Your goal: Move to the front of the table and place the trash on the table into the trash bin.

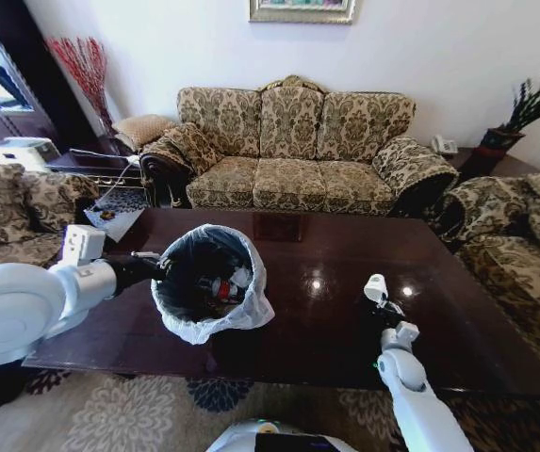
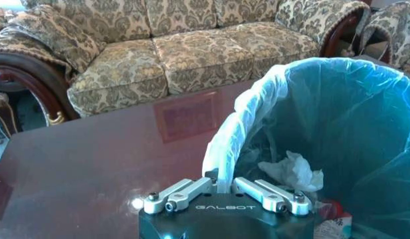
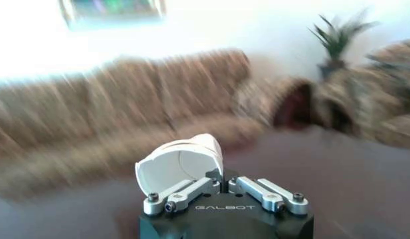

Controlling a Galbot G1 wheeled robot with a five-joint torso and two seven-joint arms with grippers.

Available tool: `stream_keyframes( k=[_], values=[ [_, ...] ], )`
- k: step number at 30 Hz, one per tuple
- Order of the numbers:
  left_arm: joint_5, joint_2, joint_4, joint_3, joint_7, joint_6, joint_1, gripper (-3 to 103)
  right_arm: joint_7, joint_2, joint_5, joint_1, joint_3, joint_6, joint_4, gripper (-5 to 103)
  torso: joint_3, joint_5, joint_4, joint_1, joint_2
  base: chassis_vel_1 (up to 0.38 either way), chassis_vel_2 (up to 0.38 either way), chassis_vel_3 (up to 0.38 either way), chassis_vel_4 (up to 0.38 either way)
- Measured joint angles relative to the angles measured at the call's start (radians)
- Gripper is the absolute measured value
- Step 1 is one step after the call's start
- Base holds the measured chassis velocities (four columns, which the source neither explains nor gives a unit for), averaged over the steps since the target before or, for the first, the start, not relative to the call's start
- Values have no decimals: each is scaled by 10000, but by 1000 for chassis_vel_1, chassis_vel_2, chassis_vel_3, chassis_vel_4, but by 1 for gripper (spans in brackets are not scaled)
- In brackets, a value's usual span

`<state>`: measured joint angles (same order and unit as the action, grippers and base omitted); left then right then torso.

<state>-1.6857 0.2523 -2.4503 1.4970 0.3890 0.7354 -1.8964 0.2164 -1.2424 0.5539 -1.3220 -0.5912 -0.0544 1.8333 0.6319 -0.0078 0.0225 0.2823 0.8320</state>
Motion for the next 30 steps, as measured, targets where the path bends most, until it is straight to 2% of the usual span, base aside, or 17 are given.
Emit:
stream_keyframes(
  k=[1, 2, 4, 5, 6, 8, 9, 10, 11, 12, 13, 16, 18, 20, 22, 24, 30],
  values=[
    [-1, -58, 55, 0, 2, 0, -4, 0, -171, 35, 387, -100, -17, 182, 986, 0, 0, -3, 1, 0, 0, 0, 0, 0, 0],
    [-1, -58, 55, 0, 2, 0, -4, 0, -171, 35, 387, -100, -17, 182, 986, 0, 0, -3, 1, 0, 0, 0, 0, 0, 0],
    [-2, -149, 155, -39, 12, 0, -2, 0, -345, 186, 1373, -181, 52, 716, 2570, 0, -1, -5, 3, 0, 0, 0, 0, 0, 0],
    [12, -224, 267, -130, 19, 0, 11, 0, -388, 380, 2536, -137, 245, 1294, 3955, 0, 0, -2, 3, 0, 1, 0, 0, 0, 0],
    [12, -224, 267, -130, 19, 0, 11, 0, -388, 380, 2536, -137, 245, 1294, 3955, 0, 0, -2, 3, 0, 1, 0, 0, 0, 0],
    [145, -373, 575, -301, 4, 0, 48, 0, -381, 783, 4779, 116, 609, 2373, 5917, 0, -1, -4, 2, 0, 1, 0, 0, 0, 0],
    [145, -373, 575, -301, 4, 0, 48, 0, -381, 783, 4779, 116, 609, 2373, 5917, 0, -1, -4, 2, 0, 1, 0, 0, 0, 0],
    [183, -417, 673, -335, 3, 0, 58, 0, -365, 872, 5288, 204, 684, 2618, 6248, 0, -1, -4, 3, 0, 1, 0, 0, 0, 0],
    [277, -599, 949, -414, -6, 0, 71, 0, -334, 1156, 6881, 498, 871, 3323, 6769, 0, -2, -5, 3, -1, 1, 0, 0, 0, 0],
    [290, -676, 1033, -432, -18, 0, 72, 0, -328, 1253, 7412, 588, 924, 3559, 6833, 0, -1, -3, 4, -1, 1, 0, 0, 0, 0],
    [290, -676, 1033, -432, -18, 0, 72, 0, -328, 1253, 7412, 588, 924, 3559, 6833, 0, -1, -3, 4, -1, 1, 0, 0, 0, 0],
    [293, -1219, 1455, -460, -61, 0, 144, 0, -246, 1872, 9893, 1210, 1298, 4674, 6896, 0, 0, 1, 3, 0, 0, 0, 0, 0, 0],
    [278, -1353, 1535, -465, -61, 0, 175, 0, -351, 2051, 10134, 1367, 1533, 4831, 6894, 0, 0, 2, 3, 0, 0, 0, 0, 0, 0],
    [159, -1729, 1615, -504, -60, 0, 257, 0, -742, 2469, 10308, 1871, 2340, 5031, 6858, 0, 0, 3, -1, 1, 0, 0, 0, 0, 0],
    [104, -1886, 1596, -550, -66, 0, 286, 0, -667, 2564, 10592, 2256, 2793, 5156, 6837, 0, 0, 2, -1, 0, 0, 0, 0, 0, 0],
    [9, -2138, 1451, -603, -42, 0, 332, 0, -59, 2583, 11076, 3100, 3764, 5294, 6804, 0, 0, 2, 5, 0, 0, 0, 0, 0, 0],
    [-161, -2266, 1114, -595, -24, 0, 384, 0, 538, 2420, 10786, 3999, 4947, 5318, 6759, 0, 1, -2, 3, 1, 0, 0, 0, 0, 0]
  ],
)
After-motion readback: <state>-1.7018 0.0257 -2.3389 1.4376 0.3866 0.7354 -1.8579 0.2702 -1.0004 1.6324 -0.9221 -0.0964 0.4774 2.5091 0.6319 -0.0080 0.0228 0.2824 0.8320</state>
